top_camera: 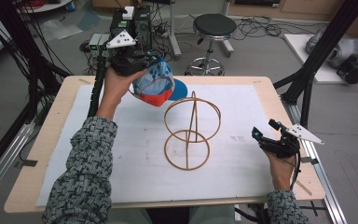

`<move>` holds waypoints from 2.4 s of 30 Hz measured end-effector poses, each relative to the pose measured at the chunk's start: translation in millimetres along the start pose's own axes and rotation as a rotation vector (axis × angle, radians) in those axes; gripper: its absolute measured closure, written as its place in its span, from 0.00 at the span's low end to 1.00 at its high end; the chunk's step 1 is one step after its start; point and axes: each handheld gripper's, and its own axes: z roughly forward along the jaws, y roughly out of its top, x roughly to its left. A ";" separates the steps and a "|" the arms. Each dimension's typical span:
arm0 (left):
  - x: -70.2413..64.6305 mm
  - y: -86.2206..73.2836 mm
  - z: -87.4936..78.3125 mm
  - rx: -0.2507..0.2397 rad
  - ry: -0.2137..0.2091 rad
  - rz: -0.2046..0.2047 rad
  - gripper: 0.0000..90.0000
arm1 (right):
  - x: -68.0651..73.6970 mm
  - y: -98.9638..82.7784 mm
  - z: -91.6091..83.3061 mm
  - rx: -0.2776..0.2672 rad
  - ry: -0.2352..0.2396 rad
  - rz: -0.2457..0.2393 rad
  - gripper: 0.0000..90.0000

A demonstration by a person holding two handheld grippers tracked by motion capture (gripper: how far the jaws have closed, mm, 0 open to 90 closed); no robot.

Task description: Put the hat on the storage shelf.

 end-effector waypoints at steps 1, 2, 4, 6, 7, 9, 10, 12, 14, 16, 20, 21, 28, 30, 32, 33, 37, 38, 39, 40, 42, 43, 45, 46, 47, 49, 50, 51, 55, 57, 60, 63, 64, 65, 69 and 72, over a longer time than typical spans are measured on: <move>-1.4 4.6 -0.3 -0.005 0.001 0.004 1.00 | -0.1 0.0 -0.1 0.000 0.001 0.002 0.14; -2.4 8.9 0.1 -0.011 0.003 0.011 1.00 | -0.3 0.0 -0.2 0.000 0.003 0.002 0.14; -4.1 16.7 0.8 -0.014 0.005 0.016 1.00 | -1.1 -0.2 0.3 -0.004 0.003 -0.003 0.14; -5.5 23.7 1.6 -0.020 0.003 0.019 1.00 | -1.1 -0.2 0.1 -0.001 0.005 0.005 0.14; -6.5 27.0 2.0 -0.024 0.004 0.023 1.00 | -1.2 -0.1 0.0 0.001 0.003 0.006 0.14; -8.7 33.3 2.9 -0.031 -0.001 0.023 1.00 | -1.9 -0.2 0.1 -0.001 0.005 0.004 0.14; -10.6 37.4 3.8 -0.038 -0.005 0.020 1.00 | -1.8 -0.1 0.0 0.001 0.003 0.006 0.14; -13.7 43.3 4.8 -0.044 -0.014 0.027 1.00 | -1.3 -0.1 0.3 0.001 0.006 0.007 0.14; -18.0 50.2 6.3 -0.055 -0.032 0.031 1.00 | -1.2 -0.2 1.0 -0.001 0.007 0.000 0.14; -21.8 55.2 8.0 -0.058 -0.036 0.036 1.00 | -1.1 -0.3 1.1 -0.001 0.008 0.000 0.14; -27.9 64.2 9.9 -0.069 -0.047 0.049 1.00 | -1.4 -0.2 0.6 0.000 0.009 0.001 0.14; -29.1 66.1 10.3 -0.072 -0.045 0.051 1.00 | -1.4 -0.2 0.8 -0.001 0.010 0.002 0.14; -35.4 75.6 9.0 -0.098 -0.058 0.039 1.00 | -0.7 -0.3 1.0 0.002 0.012 0.008 0.14; -38.0 78.3 8.1 -0.102 -0.065 0.040 1.00 | -1.1 -0.4 1.3 -0.004 0.013 0.007 0.14; -41.0 81.1 7.1 -0.107 -0.069 0.032 1.00 | -0.9 -0.4 1.2 0.000 0.013 0.009 0.14; -42.2 82.0 6.7 -0.107 -0.066 0.033 1.00 | -0.8 -0.5 1.3 0.002 0.015 0.011 0.14; -47.2 86.5 4.9 -0.118 -0.076 0.029 1.00 | -0.8 -0.4 1.4 0.004 0.017 0.008 0.14; -48.6 87.6 4.4 -0.120 -0.078 0.029 1.00 | -0.7 -0.4 1.3 0.003 0.016 0.010 0.14; -50.2 88.8 3.9 -0.122 -0.080 0.033 1.00 | -0.8 -0.4 1.2 0.003 0.017 0.013 0.14; -52.0 89.9 3.5 -0.124 -0.083 0.033 1.00 | -1.3 -0.5 1.2 0.002 0.017 0.008 0.14; -55.8 91.7 3.0 -0.124 -0.087 0.035 1.00 | -1.4 -0.4 1.3 0.001 0.015 0.010 0.14; -57.6 92.2 2.8 -0.123 -0.090 0.037 1.00 | -1.4 -0.5 1.3 0.001 0.017 0.011 0.14; -61.4 92.9 1.9 -0.133 -0.098 0.046 1.00 | -1.5 -0.5 1.4 0.001 0.017 0.011 0.14; -62.9 93.3 1.4 -0.134 -0.103 0.050 1.00 | -1.6 -0.6 1.5 0.003 0.016 0.009 0.14; -64.4 93.8 1.0 -0.136 -0.109 0.050 1.00 | -1.7 -0.6 1.5 0.003 0.016 0.008 0.14; -67.3 94.9 -0.2 -0.137 -0.116 0.057 1.00 | -1.6 -0.7 1.6 0.005 0.016 0.011 0.14; -69.4 95.6 -0.7 -0.140 -0.120 0.054 1.00 | -1.7 -0.7 1.8 0.006 0.016 0.009 0.14; -70.2 96.0 -1.2 -0.141 -0.124 0.054 1.00 | -1.6 -0.7 1.9 0.007 0.016 0.009 0.14; -75.5 97.1 -3.5 -0.147 -0.155 0.041 1.00 | -1.3 -0.8 2.2 0.005 0.017 0.009 0.14; -78.0 97.2 -4.5 -0.147 -0.160 0.041 1.00 | -1.3 -0.8 2.1 0.005 0.017 0.011 0.14; -80.5 96.0 -6.0 -0.147 -0.183 0.029 1.00 | -1.1 -0.7 2.0 0.006 0.017 0.010 0.14; -83.4 94.6 -7.0 -0.141 -0.190 0.023 1.00 | -1.4 -0.8 2.1 0.005 0.015 0.013 0.14; -83.9 94.1 -7.4 -0.137 -0.193 0.021 1.00 | -1.5 -0.9 2.3 0.006 0.016 0.014 0.14; -84.3 93.5 -7.5 -0.134 -0.197 0.023 1.00 | -1.4 -1.1 2.6 0.007 0.014 0.015 0.14; -84.5 88.3 -8.8 -0.122 -0.214 0.014 1.00 | -0.2 -0.9 3.3 0.011 0.016 0.001 0.14; -86.6 83.8 -10.8 -0.114 -0.222 0.013 1.00 | 0.0 -1.0 3.4 0.017 0.019 0.007 0.14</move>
